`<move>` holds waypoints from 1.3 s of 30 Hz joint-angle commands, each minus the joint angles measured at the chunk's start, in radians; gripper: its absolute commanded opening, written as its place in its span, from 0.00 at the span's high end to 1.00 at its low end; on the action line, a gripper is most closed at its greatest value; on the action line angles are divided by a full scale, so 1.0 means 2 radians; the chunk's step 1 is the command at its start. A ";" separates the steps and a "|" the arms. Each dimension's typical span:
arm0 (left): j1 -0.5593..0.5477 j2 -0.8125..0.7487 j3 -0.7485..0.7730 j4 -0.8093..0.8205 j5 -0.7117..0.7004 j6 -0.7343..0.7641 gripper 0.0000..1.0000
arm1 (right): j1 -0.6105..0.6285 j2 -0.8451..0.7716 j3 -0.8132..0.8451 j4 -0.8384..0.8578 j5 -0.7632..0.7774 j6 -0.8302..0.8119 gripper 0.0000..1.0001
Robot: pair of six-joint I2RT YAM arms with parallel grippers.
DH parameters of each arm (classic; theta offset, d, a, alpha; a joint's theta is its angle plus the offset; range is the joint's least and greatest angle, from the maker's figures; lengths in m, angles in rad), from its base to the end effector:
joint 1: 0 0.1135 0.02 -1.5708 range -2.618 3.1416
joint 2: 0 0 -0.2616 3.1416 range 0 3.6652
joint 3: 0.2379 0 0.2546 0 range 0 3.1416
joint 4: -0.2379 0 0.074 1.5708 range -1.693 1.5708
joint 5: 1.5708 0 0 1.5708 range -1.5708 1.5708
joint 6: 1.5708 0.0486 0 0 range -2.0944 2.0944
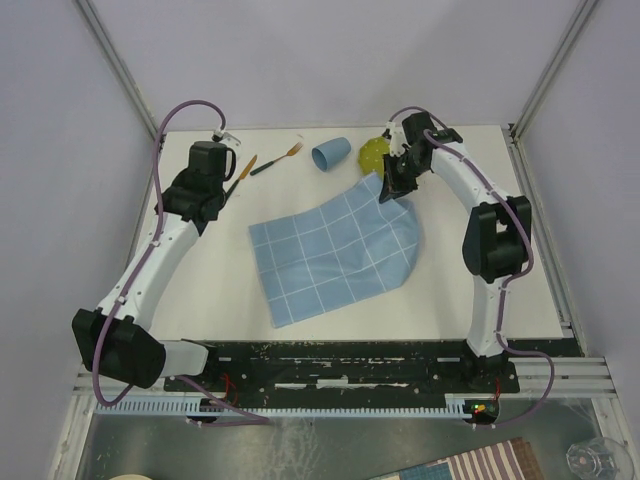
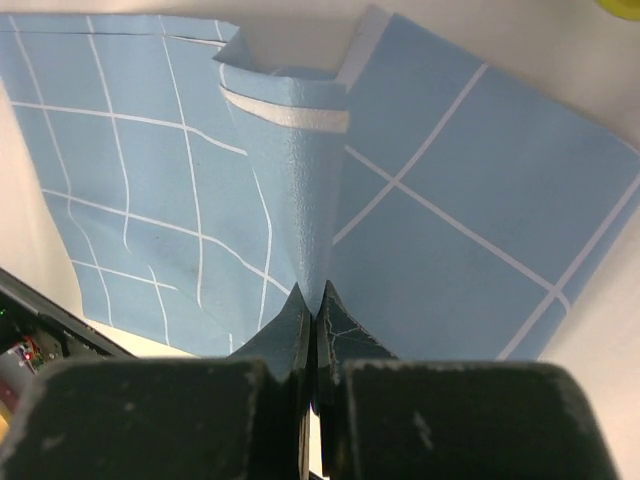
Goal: Set the dinner table for one person
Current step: Flatten out the napkin at the center of the board.
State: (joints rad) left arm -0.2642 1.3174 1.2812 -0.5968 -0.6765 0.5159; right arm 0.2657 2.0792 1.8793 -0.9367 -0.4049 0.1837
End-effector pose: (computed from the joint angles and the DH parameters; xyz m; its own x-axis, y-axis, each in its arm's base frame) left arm 0.2918 -0.0474 0.3516 -0.6366 0.5707 -0.5186 0.0350 0.6932 0.7199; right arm 0.4308 0.1371 0.2440 -0.9339 -0.0801 -0.3483 -0.2346 0.8727 0.4282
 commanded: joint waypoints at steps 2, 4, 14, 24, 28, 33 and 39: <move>-0.002 -0.004 0.001 0.021 0.008 -0.015 0.75 | -0.029 0.020 -0.005 0.007 0.025 0.000 0.98; -0.001 0.001 0.005 0.020 0.008 -0.016 0.76 | -0.035 0.038 0.011 -0.003 0.013 -0.007 0.98; -0.003 0.007 0.012 0.012 0.009 -0.020 0.76 | -0.045 0.056 0.062 -0.026 0.014 -0.044 0.60; -0.003 -0.001 0.006 0.016 0.004 -0.013 0.76 | -0.068 -0.060 0.007 -0.063 0.092 -0.089 0.49; -0.003 0.001 0.004 0.025 0.005 -0.007 0.76 | -0.068 -0.076 -0.017 -0.086 0.086 -0.094 0.49; -0.003 0.012 0.014 0.026 0.003 -0.005 0.76 | -0.068 -0.082 -0.036 -0.092 0.062 -0.088 0.48; -0.003 0.007 0.013 0.026 0.002 -0.005 0.76 | -0.068 -0.083 -0.060 -0.089 0.051 -0.094 0.32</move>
State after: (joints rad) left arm -0.2661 1.3357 1.2793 -0.5941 -0.6708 0.5159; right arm 0.1268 1.9255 1.7718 -1.1130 -0.2756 0.0166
